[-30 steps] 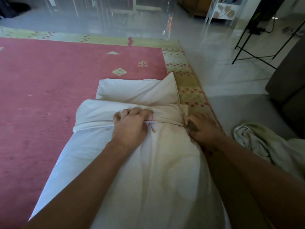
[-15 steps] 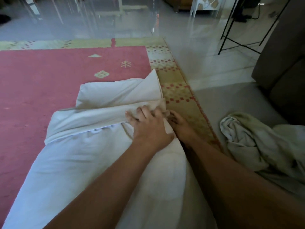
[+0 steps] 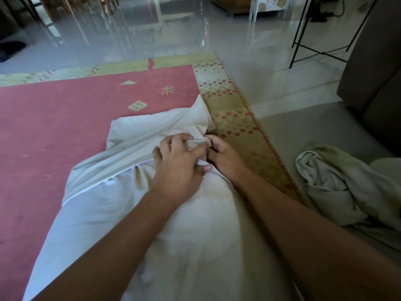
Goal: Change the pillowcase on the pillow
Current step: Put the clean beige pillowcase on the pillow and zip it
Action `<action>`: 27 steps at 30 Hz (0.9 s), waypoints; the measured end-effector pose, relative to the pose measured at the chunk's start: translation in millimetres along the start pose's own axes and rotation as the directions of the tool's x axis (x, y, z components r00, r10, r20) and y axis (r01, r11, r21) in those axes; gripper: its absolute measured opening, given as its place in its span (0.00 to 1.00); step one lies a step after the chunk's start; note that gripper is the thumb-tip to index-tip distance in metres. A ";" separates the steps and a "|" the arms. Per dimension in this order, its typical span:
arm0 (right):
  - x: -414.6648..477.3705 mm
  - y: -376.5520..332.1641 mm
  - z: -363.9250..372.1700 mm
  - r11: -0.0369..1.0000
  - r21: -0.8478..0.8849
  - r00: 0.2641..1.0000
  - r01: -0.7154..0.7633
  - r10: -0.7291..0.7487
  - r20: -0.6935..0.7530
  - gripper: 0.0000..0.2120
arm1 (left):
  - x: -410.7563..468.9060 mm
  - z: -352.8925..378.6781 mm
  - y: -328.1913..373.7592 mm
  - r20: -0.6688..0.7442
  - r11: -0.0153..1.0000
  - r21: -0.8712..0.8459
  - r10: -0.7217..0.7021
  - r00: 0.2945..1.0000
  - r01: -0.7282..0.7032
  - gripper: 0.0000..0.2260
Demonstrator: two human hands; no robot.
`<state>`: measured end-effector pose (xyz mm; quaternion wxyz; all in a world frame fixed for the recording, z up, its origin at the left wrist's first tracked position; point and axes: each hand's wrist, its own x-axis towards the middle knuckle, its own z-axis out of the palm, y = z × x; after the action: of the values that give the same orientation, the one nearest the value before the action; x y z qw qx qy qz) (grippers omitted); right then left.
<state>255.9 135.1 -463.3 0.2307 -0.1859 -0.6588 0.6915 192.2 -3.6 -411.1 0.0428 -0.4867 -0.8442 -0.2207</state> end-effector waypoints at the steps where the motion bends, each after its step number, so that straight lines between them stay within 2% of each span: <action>1: -0.6 -0.7 1.5 0.999 -0.027 0.999 0.037 -0.037 -0.004 0.07 | -2.2 -1.0 -3.2 -0.048 0.999 -0.028 0.017 0.999 -0.018 0.08; 5: -6.7 -4.7 2.9 0.989 -0.102 0.995 0.103 -0.103 0.005 0.19 | 2.4 -17.1 -21.2 -0.149 0.999 -0.048 0.016 0.989 -0.023 0.10; 9: -8.4 -18.5 11.9 0.979 -0.175 0.992 0.101 -0.085 0.097 0.08 | 19.9 -38.0 -53.5 -0.185 0.993 0.032 -0.105 0.977 0.113 0.09; 12: -8.2 -39.0 21.8 0.991 -0.130 0.988 0.028 -0.008 0.152 0.12 | 26.9 -45.8 -64.9 -0.148 0.979 0.033 -0.194 0.970 0.201 0.10; 14: -9.2 -49.4 22.5 0.993 -0.117 0.980 -0.030 0.053 0.194 0.13 | 24.7 -43.9 -67.2 -0.124 0.983 0.021 -0.180 0.976 0.184 0.10; 16: -10.4 -52.3 17.4 0.974 -0.223 0.962 -0.048 0.105 0.253 0.15 | 16.8 -33.2 -73.0 -0.063 0.989 -0.059 -0.137 0.989 0.134 0.13; 18: -11.1 -50.6 8.5 0.940 -0.332 0.935 -0.081 0.187 0.301 0.08 | 4.3 -17.0 -76.0 0.011 0.970 -0.232 -0.070 0.997 0.071 0.15; 19: -11.2 -46.1 2.7 0.921 -0.378 0.924 -0.091 0.220 0.312 0.08 | -1.1 -9.1 -77.1 0.014 0.953 -0.303 -0.025 1.000 0.028 0.13; 21: -15.2 -41.6 -2.2 0.867 -0.491 0.946 -0.083 0.224 0.235 0.06 | -6.7 -2.1 -77.1 0.003 0.911 -0.411 0.003 1.000 -0.002 0.11; 23: -18.8 -37.4 0.8 0.820 -0.567 0.984 -0.078 0.156 0.090 0.09 | -4.7 -5.0 -77.0 0.023 0.877 -0.473 -0.085 0.996 0.086 0.08; 25: -21.3 -33.5 7.9 0.759 -0.648 0.995 -0.063 0.094 0.014 0.13 | 1.4 -8.8 -79.4 0.058 0.916 -0.353 -0.182 0.982 0.190 0.14; 27: -22.9 -28.6 12.8 0.621 -0.783 1.000 -0.023 0.021 -0.013 0.15 | 5.6 -11.9 -77.7 0.167 0.963 -0.093 -0.234 0.958 0.252 0.14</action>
<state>269.7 112.3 -435.1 0.1193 -0.2768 -0.8913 0.3387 122.3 -37.4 -424.4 -0.0779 -0.3962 -0.8845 -0.2336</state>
